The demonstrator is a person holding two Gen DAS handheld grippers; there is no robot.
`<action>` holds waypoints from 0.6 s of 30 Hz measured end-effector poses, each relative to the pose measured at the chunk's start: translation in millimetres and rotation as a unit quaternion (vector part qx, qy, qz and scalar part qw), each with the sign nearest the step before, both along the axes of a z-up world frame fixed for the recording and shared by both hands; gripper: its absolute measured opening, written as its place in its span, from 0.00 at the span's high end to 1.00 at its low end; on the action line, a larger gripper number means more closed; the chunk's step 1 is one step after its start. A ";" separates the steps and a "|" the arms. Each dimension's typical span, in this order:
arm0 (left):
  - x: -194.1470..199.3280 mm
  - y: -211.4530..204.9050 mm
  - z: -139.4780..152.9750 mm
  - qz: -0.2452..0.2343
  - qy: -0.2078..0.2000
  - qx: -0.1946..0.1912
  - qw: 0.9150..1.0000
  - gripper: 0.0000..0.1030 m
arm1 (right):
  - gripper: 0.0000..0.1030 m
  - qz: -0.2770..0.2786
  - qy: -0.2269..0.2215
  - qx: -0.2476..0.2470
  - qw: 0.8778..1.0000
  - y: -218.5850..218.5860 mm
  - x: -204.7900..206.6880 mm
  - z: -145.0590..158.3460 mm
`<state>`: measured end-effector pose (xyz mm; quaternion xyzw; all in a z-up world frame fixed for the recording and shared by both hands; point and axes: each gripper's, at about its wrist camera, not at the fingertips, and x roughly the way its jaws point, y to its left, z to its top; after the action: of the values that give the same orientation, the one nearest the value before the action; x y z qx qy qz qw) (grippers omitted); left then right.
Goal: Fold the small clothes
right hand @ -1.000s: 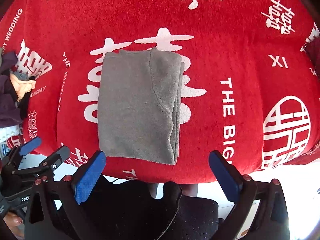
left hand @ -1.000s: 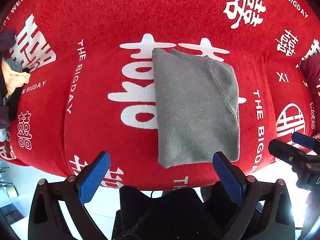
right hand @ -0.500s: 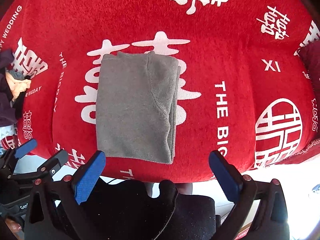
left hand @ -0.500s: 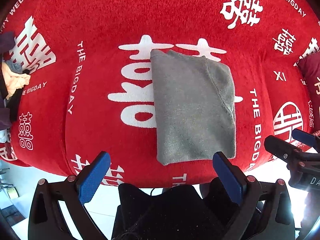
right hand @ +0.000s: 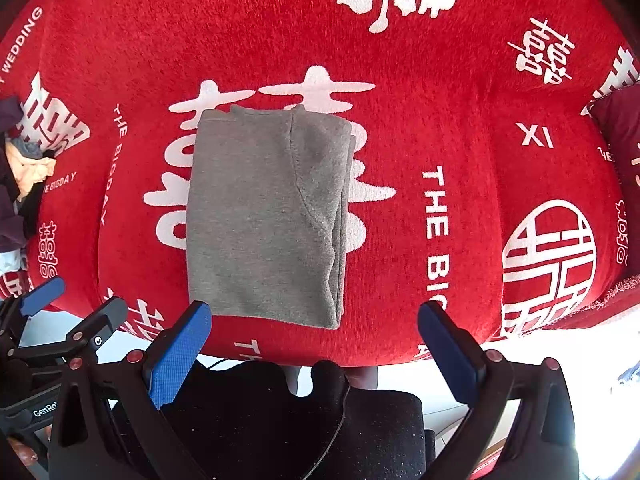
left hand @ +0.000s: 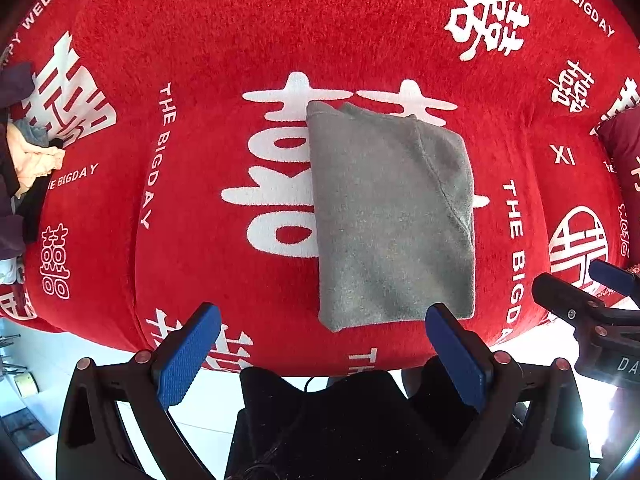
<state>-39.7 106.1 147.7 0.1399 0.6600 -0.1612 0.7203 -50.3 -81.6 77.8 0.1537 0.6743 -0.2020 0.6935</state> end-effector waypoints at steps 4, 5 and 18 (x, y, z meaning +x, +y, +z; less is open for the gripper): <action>0.1 0.7 0.4 -0.001 -0.001 0.001 1.000 0.01 | 0.00 0.002 0.000 -0.003 1.000 0.3 0.7 1.7; 0.1 1.0 0.8 0.000 -0.001 0.001 1.000 0.01 | 0.00 0.002 0.000 -0.004 1.000 0.2 0.7 2.0; -0.3 1.6 1.5 0.000 -0.002 0.003 1.000 0.01 | 0.00 0.004 -0.001 -0.009 1.000 -0.3 2.1 4.1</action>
<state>-40.0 107.7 149.2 0.1421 0.6589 -0.1588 0.7214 -48.2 -81.9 81.9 0.1456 0.6723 -0.2052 0.6963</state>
